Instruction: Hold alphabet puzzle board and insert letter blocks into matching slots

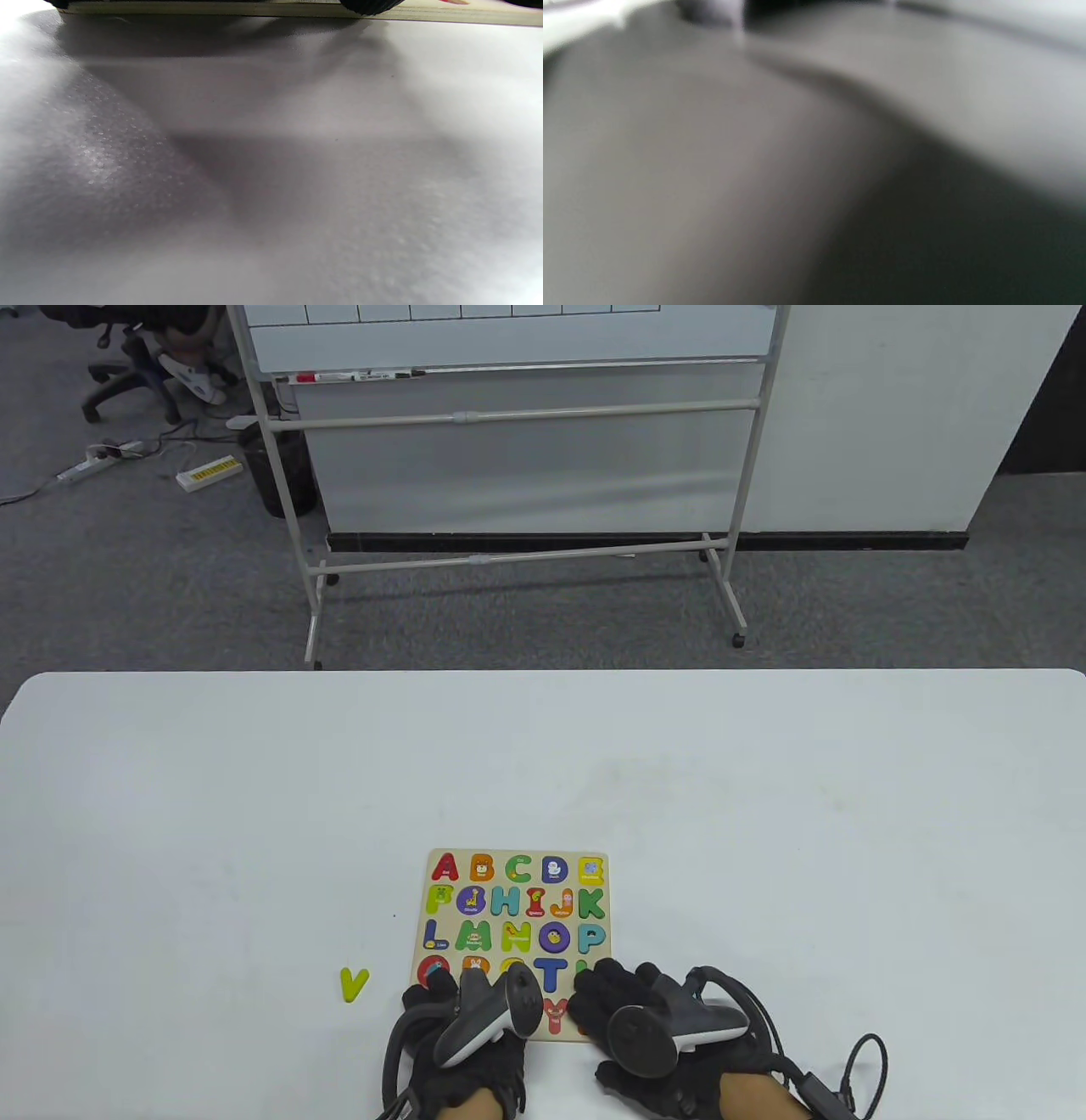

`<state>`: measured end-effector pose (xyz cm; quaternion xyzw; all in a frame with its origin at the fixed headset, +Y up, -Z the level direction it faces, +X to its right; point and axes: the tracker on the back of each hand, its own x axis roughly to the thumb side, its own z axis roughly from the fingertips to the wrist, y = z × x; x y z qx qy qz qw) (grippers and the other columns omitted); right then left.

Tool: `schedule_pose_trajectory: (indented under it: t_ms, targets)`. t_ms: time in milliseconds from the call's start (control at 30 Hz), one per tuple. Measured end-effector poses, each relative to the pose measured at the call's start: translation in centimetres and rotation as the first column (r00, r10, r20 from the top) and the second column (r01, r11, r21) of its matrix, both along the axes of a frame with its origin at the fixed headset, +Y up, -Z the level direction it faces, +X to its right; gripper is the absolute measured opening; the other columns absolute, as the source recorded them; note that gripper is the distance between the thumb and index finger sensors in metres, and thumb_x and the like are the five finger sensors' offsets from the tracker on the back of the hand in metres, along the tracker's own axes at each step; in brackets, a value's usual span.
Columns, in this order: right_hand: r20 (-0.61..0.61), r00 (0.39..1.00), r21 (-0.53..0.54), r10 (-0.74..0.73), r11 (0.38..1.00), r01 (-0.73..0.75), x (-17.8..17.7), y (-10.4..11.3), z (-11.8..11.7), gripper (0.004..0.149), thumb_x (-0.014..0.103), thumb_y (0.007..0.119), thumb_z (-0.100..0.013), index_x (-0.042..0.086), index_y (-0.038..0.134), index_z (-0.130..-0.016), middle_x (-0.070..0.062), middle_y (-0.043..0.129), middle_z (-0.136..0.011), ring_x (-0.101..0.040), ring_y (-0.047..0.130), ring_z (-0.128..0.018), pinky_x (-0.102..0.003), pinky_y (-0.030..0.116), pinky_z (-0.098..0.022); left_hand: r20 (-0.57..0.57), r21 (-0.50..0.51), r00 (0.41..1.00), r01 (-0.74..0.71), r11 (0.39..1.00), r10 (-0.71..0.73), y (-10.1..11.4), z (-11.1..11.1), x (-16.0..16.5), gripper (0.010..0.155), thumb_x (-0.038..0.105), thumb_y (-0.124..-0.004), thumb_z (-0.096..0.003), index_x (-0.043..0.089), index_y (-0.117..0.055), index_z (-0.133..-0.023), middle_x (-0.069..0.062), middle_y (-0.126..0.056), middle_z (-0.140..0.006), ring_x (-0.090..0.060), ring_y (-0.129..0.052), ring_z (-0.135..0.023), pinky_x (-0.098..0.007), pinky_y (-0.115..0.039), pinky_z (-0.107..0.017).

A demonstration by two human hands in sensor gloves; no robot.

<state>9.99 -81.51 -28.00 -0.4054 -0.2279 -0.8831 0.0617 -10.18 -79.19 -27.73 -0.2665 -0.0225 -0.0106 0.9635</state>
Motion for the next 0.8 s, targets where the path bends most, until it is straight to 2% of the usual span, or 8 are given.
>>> schedule_pose_trajectory:
  t_ms: [133,367,567,667,800]
  targets:
    - [0.005,0.998,-0.004,0.068,0.998,-0.068,0.0,-0.6,0.1,0.079,0.06,0.027,-0.049,0.026,-0.02,-0.102,-0.005,-0.026,-0.11,-0.029,-0.023,-0.104,-0.058,0.003,-0.074,0.015,-0.008,1.0,-0.006,1.0,0.006,0.0,0.0,0.0,0.083,0.048,-0.053,-0.0507,-0.007,-0.021,-0.103,-0.048,-0.02,-0.101,-0.077,-0.034,-0.088,-0.077,-0.051,-0.058]
    - [0.004,0.997,-0.02,0.083,0.996,-0.083,-0.2,-0.6,0.2,0.078,0.059,0.023,-0.048,0.025,-0.025,-0.099,-0.005,-0.03,-0.108,-0.03,-0.027,-0.102,-0.058,0.0,-0.073,-0.014,-0.024,0.995,-0.097,0.995,0.096,1.0,-0.5,-0.9,0.085,0.052,-0.054,-0.051,-0.005,-0.024,-0.106,-0.047,-0.024,-0.103,-0.076,-0.036,-0.089,-0.077,-0.052,-0.058]
    - [0.0,0.997,-0.03,0.078,0.996,-0.078,-0.1,-0.7,0.2,0.079,0.06,0.024,-0.049,0.025,-0.025,-0.099,-0.005,-0.031,-0.108,-0.03,-0.027,-0.102,-0.06,-0.001,-0.073,-0.046,0.105,0.959,-0.273,0.956,0.278,4.0,-0.3,-2.2,0.084,0.055,-0.058,-0.0504,-0.003,-0.035,-0.107,-0.04,-0.046,-0.106,-0.069,-0.059,-0.091,-0.075,-0.059,-0.057]
    - [-0.003,0.997,-0.041,0.076,0.996,-0.076,-0.1,-0.7,0.2,0.079,0.06,0.024,-0.049,0.024,-0.026,-0.099,-0.006,-0.032,-0.107,-0.03,-0.028,-0.101,-0.06,-0.002,-0.072,0.006,0.18,0.933,-0.354,0.918,0.359,5.9,0.3,-2.7,0.09,0.059,-0.065,-0.0468,-0.002,-0.039,-0.108,-0.038,-0.053,-0.107,-0.067,-0.061,-0.092,-0.073,-0.057,-0.058]
    - [-0.001,0.998,-0.046,0.07,0.996,-0.07,-0.1,-0.7,0.2,0.079,0.061,0.024,-0.049,0.024,-0.025,-0.1,-0.006,-0.031,-0.107,-0.031,-0.028,-0.101,-0.06,-0.002,-0.072,0.056,0.308,0.893,-0.441,0.843,0.447,8.4,1.1,-3.8,0.092,0.059,-0.074,-0.0429,0.005,-0.041,-0.11,-0.034,-0.046,-0.111,-0.066,-0.047,-0.098,-0.076,-0.046,-0.063]
